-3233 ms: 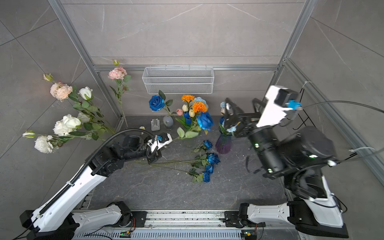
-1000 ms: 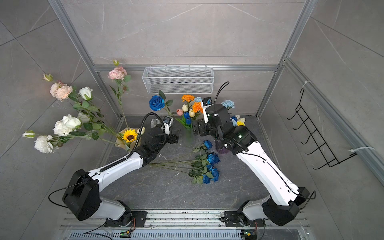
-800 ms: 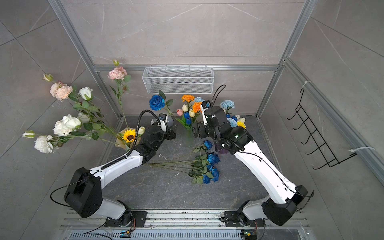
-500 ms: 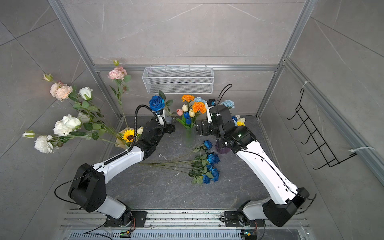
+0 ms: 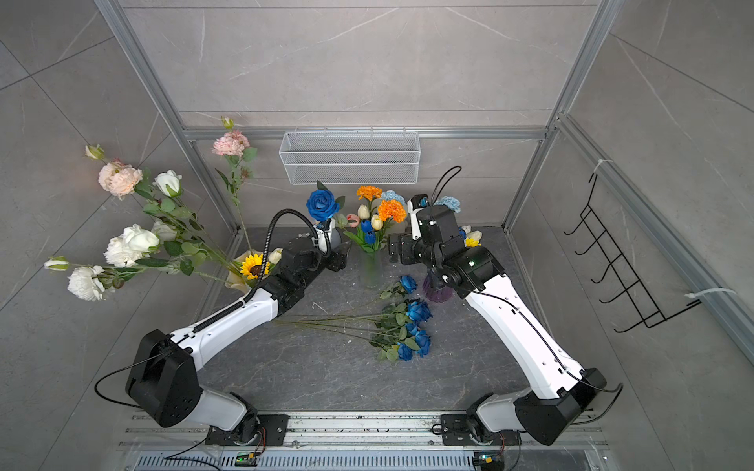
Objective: Pick out blue flowers from the vase
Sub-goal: Pick up the flower from the vase.
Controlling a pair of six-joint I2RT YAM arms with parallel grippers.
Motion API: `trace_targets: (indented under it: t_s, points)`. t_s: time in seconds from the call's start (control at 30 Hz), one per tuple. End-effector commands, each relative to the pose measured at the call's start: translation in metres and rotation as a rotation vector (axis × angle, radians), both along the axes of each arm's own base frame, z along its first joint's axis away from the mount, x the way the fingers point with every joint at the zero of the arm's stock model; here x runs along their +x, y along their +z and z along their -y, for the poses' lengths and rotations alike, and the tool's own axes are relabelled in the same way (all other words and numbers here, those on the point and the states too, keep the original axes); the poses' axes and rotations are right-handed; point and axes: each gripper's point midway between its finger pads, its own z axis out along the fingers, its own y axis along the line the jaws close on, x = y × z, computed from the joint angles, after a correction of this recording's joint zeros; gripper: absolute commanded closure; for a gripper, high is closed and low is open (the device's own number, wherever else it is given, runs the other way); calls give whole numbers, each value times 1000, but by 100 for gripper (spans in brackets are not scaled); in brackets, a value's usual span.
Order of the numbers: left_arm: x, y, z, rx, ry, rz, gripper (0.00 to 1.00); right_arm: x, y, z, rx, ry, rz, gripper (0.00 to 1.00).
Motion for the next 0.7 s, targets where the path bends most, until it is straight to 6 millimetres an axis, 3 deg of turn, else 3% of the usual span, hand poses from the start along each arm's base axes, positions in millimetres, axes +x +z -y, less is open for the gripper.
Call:
trace_targets:
  t_s: [0.0,0.23,0.43,0.57,0.6,0.67]
  points:
    - [-11,36,0,-3,-35,86,25,0,6,-1,41,0,11,0]
    - [6,79,-2,-60,35,227,26,-2,6,0,43,-3,10,0]
    - [25,94,5,-115,66,305,33,-5,4,3,27,-5,6,0]
    - [31,98,11,-164,58,332,54,-5,2,6,28,-12,9,0]
    - [31,101,12,-174,53,344,68,-5,3,6,29,-13,9,0]
    - [31,103,14,-184,43,358,85,-5,2,7,25,-10,7,0]
